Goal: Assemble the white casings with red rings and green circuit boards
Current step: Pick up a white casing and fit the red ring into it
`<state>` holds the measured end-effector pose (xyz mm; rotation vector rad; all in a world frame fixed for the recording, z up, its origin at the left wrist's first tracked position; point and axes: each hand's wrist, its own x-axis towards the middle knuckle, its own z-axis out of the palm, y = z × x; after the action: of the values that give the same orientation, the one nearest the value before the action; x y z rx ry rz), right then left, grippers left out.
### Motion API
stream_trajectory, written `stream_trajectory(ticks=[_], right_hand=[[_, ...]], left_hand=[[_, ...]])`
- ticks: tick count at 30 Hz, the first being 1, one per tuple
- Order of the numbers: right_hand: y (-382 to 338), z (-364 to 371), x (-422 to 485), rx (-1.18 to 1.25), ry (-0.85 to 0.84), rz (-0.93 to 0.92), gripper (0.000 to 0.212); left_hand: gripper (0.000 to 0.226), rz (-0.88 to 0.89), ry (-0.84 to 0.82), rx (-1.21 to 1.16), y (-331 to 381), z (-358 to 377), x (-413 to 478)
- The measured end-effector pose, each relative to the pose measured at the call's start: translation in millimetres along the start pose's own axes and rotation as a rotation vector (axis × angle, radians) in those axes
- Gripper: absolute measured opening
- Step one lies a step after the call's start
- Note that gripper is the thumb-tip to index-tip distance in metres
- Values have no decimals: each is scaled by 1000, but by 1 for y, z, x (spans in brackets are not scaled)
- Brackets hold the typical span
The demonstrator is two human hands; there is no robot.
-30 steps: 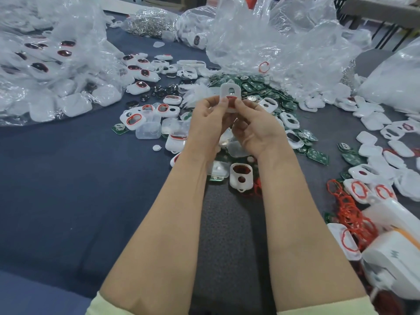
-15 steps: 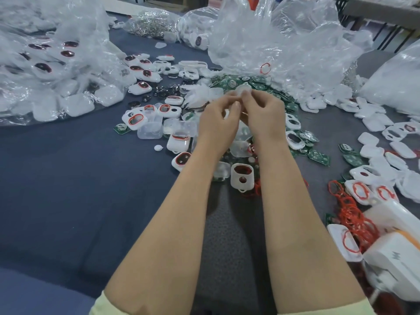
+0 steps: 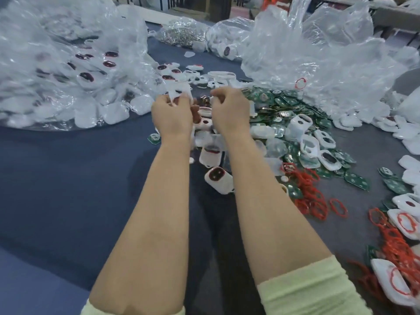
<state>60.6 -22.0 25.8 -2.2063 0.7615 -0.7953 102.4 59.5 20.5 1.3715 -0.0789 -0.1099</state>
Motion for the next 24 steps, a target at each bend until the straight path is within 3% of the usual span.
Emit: stream_trajectory(ticks=[6, 10, 13, 15, 18, 21, 24], right_hand=[[-19, 56, 29, -473, -238, 94, 37], [-16, 70, 36, -546, -180, 147, 39], [-12, 74, 34, -518, -106, 92, 30], [-13, 65, 32, -308, -35, 67, 26], [-15, 30, 27, 238, 79, 61, 18], [-8, -11, 15, 793, -29, 219, 16], [8, -44, -2, 886, -70, 286, 13]], left_hand=[[23, -140, 111, -207, 3, -27, 34], [23, -168, 139, -293, 4, -28, 42], [22, -206, 102, -227, 3, -24, 40], [22, -209, 63, -160, 1, -21, 37], [17, -149, 7, -115, -1, -9, 31], [16, -53, -71, -40, -2, 13, 18], [19, -38, -180, -55, -4, 36, -9]])
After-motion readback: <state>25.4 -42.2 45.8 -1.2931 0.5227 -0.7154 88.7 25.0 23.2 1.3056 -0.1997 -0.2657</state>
